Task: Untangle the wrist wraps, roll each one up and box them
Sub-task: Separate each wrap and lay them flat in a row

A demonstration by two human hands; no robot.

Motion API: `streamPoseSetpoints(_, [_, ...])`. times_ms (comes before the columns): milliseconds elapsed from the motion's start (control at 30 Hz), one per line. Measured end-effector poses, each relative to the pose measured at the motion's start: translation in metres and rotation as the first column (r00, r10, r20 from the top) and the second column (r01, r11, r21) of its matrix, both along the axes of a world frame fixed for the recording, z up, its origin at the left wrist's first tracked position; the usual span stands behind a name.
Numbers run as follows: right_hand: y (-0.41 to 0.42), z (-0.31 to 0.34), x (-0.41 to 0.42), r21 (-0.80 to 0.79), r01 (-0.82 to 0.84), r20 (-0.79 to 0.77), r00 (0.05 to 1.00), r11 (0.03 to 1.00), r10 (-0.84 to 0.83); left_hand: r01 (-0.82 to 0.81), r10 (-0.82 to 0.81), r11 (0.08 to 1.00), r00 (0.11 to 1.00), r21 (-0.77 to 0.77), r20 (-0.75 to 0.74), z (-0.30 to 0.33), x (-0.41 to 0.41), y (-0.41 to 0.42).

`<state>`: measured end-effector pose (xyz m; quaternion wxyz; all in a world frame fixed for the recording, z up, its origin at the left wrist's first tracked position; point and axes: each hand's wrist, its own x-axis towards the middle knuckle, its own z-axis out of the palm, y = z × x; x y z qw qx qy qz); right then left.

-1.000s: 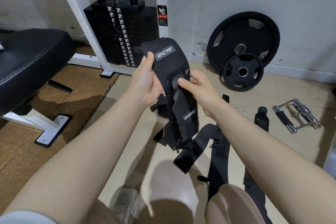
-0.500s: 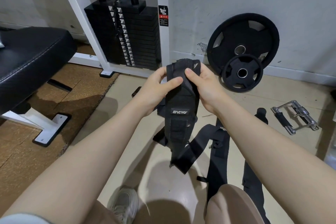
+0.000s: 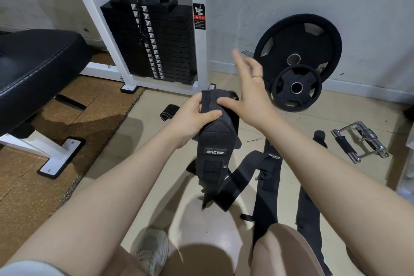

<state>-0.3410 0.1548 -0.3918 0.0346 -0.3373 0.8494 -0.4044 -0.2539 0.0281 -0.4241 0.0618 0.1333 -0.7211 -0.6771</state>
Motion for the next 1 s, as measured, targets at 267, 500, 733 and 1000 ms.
streamPoseSetpoints(267, [-0.003, 0.004, -0.006, 0.175, -0.138, -0.226, 0.958, 0.975, 0.177, 0.069, -0.068, 0.997, 0.997, 0.034, -0.037, -0.003, 0.006, 0.004])
streamPoseSetpoints(500, [-0.008, 0.004, -0.010, 0.121, -0.121, -0.057, 0.990, 0.985, 0.129, 0.123, -0.123, 0.992, 0.992, 0.014, -0.012, -0.002, 0.002, 0.005])
streamPoseSetpoints(733, [-0.009, -0.019, 0.002, -0.202, 0.203, 0.608, 0.793, 0.958, -0.040, -0.122, 0.135, 0.978, 0.989, 0.171, -0.065, -0.007, -0.003, -0.001])
streamPoseSetpoints(1000, [-0.005, -0.039, 0.010, -0.308, -0.150, 0.724, 0.604, 0.940, 0.334, -0.208, 0.227, 0.969, 0.962, 0.133, -0.149, 0.022, -0.022, -0.012])
